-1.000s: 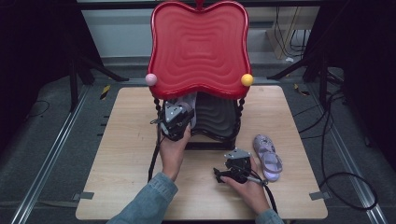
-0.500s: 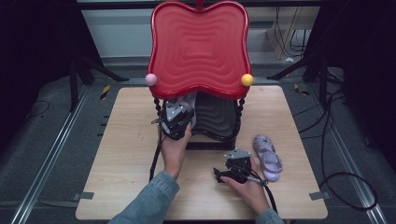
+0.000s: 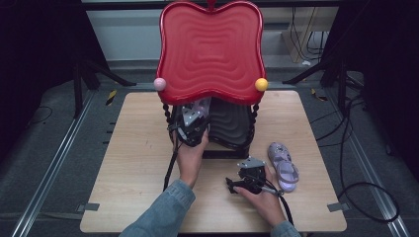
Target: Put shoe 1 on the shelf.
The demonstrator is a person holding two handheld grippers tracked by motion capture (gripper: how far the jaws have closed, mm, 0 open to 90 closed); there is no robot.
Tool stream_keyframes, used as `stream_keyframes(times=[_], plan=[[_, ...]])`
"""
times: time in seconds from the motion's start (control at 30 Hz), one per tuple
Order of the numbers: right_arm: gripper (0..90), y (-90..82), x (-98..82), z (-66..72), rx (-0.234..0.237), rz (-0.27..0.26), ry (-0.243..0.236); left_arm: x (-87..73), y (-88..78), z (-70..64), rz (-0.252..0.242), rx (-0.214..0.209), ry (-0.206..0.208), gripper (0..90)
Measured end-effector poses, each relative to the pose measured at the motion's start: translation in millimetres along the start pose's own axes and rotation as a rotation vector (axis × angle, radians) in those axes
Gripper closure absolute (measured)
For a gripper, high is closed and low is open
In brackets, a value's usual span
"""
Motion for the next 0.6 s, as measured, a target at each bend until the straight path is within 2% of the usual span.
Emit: stream_keyframes(times=[0.27, 0.6], plan=[[6.8, 0.0, 0.0, -0.3, 0.000, -0.001, -0.003, 0.8, 6.4, -3.3, 0.028, -0.007, 0.001, 79.1], [6.7, 0.0, -0.1, -0.1, 0.001, 0.000, -0.001, 1.1, 7.6, -4.6, 0.038, -0.008, 0.002, 76.7]])
Point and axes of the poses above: each handheld gripper's, and its own axes: y roughly forward along the jaws, x roughly out of its top, z roughly to its left, the point moved 3 cm from there along y, roughly forward along the jaws, and after that the axes turned 8 degrees about z, right-handed, at the moved point
